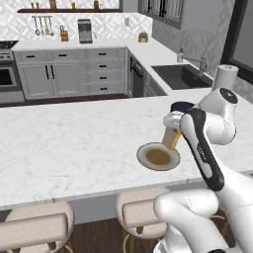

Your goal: Start the toaster. Once the lever pops up, take the bread to the plate on the dining counter.

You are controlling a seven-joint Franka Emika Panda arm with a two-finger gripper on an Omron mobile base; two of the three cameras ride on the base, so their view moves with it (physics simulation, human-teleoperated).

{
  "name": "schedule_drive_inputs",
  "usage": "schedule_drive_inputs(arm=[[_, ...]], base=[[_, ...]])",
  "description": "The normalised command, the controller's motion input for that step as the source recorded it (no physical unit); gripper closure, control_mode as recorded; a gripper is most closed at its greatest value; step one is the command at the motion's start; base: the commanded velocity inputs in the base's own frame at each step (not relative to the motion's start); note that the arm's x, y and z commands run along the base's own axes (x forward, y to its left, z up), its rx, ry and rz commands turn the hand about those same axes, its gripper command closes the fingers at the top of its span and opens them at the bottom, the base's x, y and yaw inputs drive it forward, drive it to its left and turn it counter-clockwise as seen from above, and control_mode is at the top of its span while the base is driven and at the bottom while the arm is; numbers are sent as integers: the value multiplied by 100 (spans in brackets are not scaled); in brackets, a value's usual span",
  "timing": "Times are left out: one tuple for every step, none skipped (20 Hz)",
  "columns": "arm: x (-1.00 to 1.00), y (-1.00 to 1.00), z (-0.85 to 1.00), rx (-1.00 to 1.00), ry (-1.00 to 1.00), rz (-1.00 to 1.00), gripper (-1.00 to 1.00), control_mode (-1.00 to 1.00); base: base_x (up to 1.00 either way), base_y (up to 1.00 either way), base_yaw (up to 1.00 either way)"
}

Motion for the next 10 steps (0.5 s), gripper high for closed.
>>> schedule_drive_inputs(arm=[[76, -26, -46, 18, 8, 10, 100, -100], [66, -23, -46, 13, 7, 9, 100, -100], [49, -26, -42, 9, 8, 9, 100, -100], [41, -19, -51, 5, 7, 8, 100, -100], [34, -17, -55, 3, 6, 8, 100, -100], [34, -8, -56, 1, 5, 7, 100, -100], [28, -2, -56, 0, 4, 6, 100, -100], [24, 0, -46, 0, 3, 5, 100, -100], [17, 0, -44, 0, 0, 3, 100, -100], [19, 0, -47, 0, 0, 3, 100, -100]], base=[[0, 0, 0], [0, 0, 0], [0, 0, 0], [0, 0, 0], [0, 0, 0], [0, 0, 0], [0, 0, 0], [0, 0, 0], [0, 0, 0], [0, 0, 0]])
